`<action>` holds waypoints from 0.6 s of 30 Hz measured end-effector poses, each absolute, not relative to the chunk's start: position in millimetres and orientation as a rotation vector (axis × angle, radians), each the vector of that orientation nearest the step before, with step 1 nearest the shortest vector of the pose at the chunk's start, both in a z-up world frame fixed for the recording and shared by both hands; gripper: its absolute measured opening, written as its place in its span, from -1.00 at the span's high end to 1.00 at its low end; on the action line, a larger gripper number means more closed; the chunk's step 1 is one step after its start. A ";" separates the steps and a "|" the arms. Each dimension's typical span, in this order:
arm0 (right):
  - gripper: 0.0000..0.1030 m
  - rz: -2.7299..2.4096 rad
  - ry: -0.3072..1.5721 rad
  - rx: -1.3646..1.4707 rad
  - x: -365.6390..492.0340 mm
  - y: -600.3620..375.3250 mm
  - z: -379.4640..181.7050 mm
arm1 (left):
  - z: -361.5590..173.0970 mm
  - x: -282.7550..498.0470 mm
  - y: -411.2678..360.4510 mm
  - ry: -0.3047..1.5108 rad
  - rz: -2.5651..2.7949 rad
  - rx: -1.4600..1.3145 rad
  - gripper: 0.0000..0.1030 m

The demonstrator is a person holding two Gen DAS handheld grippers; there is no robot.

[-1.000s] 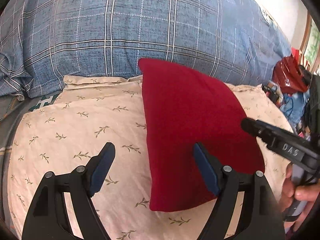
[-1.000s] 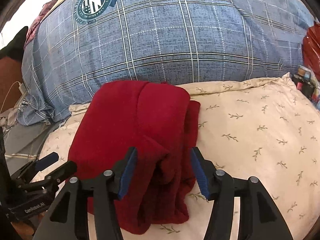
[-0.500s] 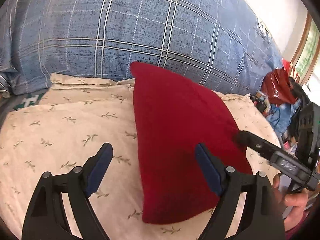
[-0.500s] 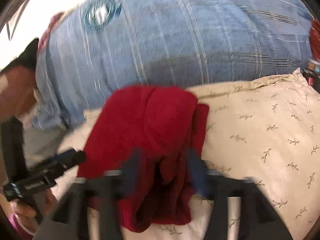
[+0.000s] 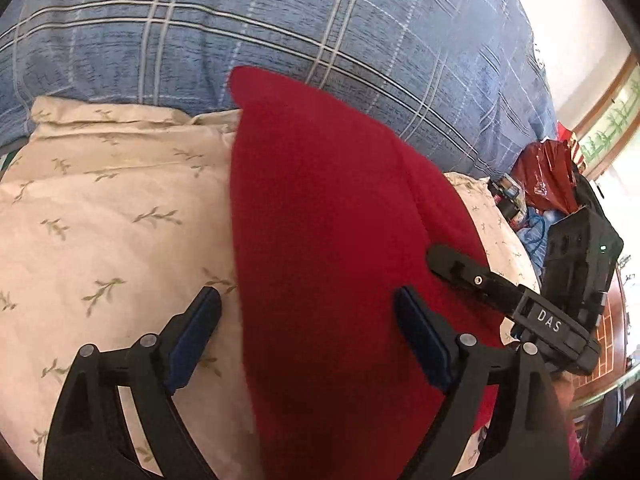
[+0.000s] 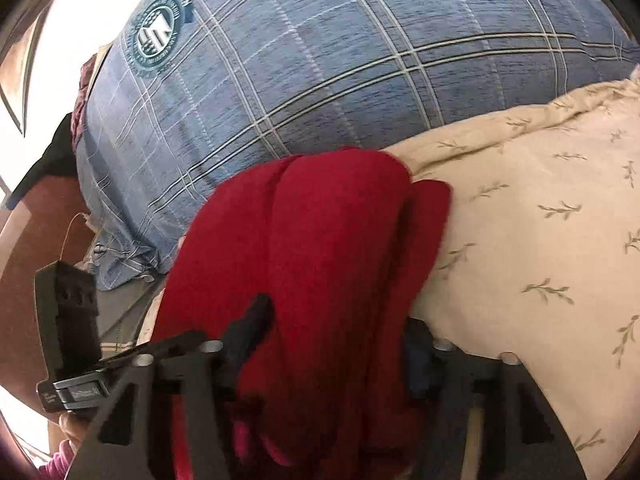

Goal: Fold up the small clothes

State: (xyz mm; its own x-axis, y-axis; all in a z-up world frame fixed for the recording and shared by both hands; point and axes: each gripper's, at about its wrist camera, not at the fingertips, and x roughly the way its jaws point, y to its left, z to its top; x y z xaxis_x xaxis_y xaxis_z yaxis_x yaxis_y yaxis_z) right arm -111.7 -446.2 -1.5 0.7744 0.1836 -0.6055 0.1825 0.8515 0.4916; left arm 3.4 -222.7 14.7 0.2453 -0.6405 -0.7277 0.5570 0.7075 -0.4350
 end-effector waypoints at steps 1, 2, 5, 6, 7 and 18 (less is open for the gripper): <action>0.15 -0.009 0.692 0.537 -113.3 -440.1 2.9 | 17.0 1.6 -224.8 1.037 -0.844 -0.090 -0.36; 0.22 -0.016 0.686 0.504 -115.6 -433.8 9.6 | 22.2 -2.6 -225.0 1.030 -0.851 -0.081 -0.30; 0.26 0.011 0.669 0.486 -123.3 -421.0 28.4 | 40.3 -17.1 -217.9 0.998 -0.861 -0.048 -0.08; 0.26 0.030 0.664 0.484 -127.5 -415.6 35.8 | 45.7 -21.4 -212.9 1.004 -0.870 -0.054 -0.09; 0.26 0.045 0.660 0.487 -131.3 -410.5 40.8 | 52.0 -27.7 -205.0 1.008 -0.875 -0.065 -0.09; -0.06 0.076 0.847 0.351 -147.9 -326.6 18.2 | 47.6 -96.3 -111.6 1.046 -0.648 -0.013 -0.11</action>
